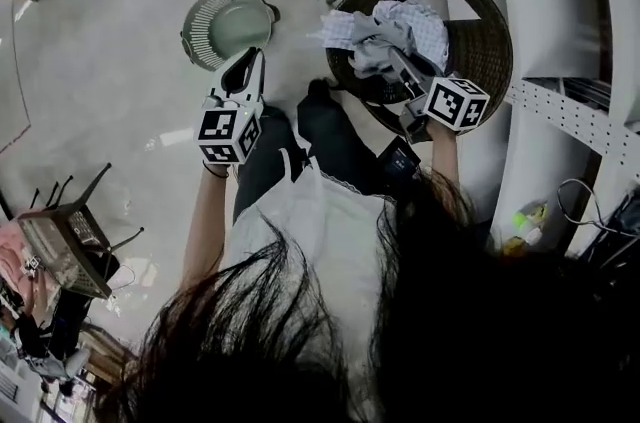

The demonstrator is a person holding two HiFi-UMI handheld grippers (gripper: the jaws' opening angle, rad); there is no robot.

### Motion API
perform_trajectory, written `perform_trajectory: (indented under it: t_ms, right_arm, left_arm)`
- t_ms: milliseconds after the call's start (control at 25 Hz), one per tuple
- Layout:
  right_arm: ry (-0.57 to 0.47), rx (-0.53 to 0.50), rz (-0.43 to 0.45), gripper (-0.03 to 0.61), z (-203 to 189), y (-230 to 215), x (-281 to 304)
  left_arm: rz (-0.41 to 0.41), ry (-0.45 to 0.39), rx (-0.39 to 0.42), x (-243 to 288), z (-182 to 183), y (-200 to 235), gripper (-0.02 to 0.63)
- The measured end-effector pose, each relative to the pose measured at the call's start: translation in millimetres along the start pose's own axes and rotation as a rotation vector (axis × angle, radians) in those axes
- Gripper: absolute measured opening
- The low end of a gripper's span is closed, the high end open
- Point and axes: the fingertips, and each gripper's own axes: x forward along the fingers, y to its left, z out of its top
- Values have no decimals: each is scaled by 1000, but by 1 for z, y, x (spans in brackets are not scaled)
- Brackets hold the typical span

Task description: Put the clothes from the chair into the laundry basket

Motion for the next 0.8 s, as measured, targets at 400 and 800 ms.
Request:
perform_trajectory:
  t_ms: [400, 800]
  right_arm:
    - [13, -178, 162, 58, 30, 165, 67]
    - [72, -249, 248, 58, 0, 283, 168]
  left_arm:
    - [165, -76, -104, -97, -11, 115, 43]
    - [221, -111, -137, -161, -26, 208, 43]
